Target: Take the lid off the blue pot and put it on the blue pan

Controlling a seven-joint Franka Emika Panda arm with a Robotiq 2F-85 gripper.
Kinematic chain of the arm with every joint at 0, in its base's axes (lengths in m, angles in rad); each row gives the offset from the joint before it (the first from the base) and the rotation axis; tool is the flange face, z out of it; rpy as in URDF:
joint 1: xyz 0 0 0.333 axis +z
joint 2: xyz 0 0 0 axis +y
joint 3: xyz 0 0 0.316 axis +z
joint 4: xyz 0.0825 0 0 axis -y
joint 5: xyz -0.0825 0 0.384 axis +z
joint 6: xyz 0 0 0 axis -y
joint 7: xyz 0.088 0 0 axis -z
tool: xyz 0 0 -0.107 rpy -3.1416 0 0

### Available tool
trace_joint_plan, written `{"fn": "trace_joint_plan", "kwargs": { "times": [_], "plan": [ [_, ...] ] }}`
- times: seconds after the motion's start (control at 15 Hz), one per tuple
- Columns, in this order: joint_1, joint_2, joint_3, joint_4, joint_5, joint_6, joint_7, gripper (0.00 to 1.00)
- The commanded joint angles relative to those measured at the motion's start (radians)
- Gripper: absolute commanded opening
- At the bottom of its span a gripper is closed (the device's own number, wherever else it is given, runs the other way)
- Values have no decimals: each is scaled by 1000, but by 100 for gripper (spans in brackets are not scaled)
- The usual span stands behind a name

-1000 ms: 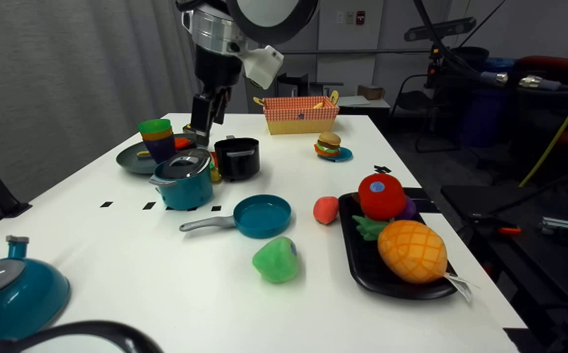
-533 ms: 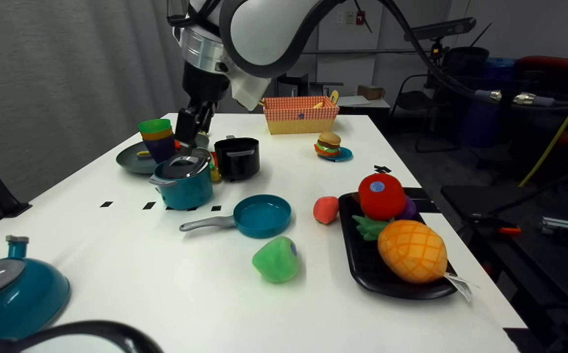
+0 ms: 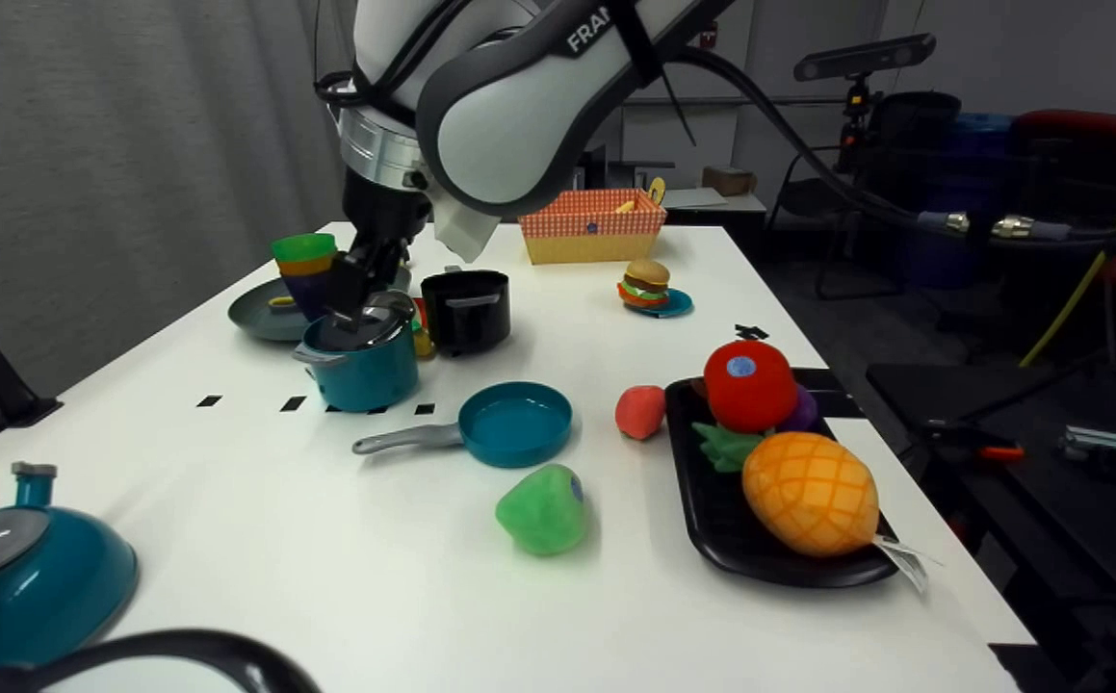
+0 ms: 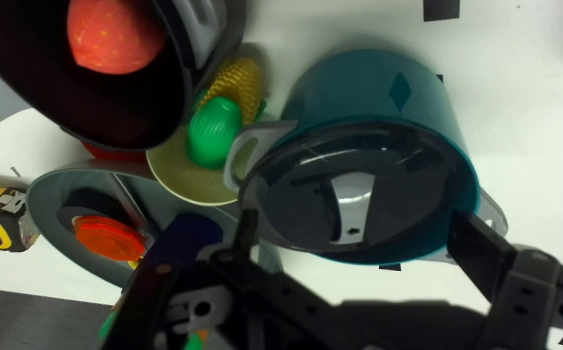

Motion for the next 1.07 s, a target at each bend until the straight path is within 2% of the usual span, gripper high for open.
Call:
{"fn": "trace_joint_plan", "kwargs": {
  "times": [0.0, 0.07, 0.13, 0.73, 0.87, 1.0],
  "plan": [
    [22, 68, -34, 85, -32, 16, 46, 97],
    [25, 78, -38, 96, -33, 16, 47, 89],
    [26, 86, -40, 106, -35, 14, 45, 71],
    [28, 115, -58, 157, -36, 7, 44, 3],
    [26, 106, -58, 152, -35, 5, 43, 0],
    [25, 95, -61, 140, -34, 4, 41, 4]
  ]
}}
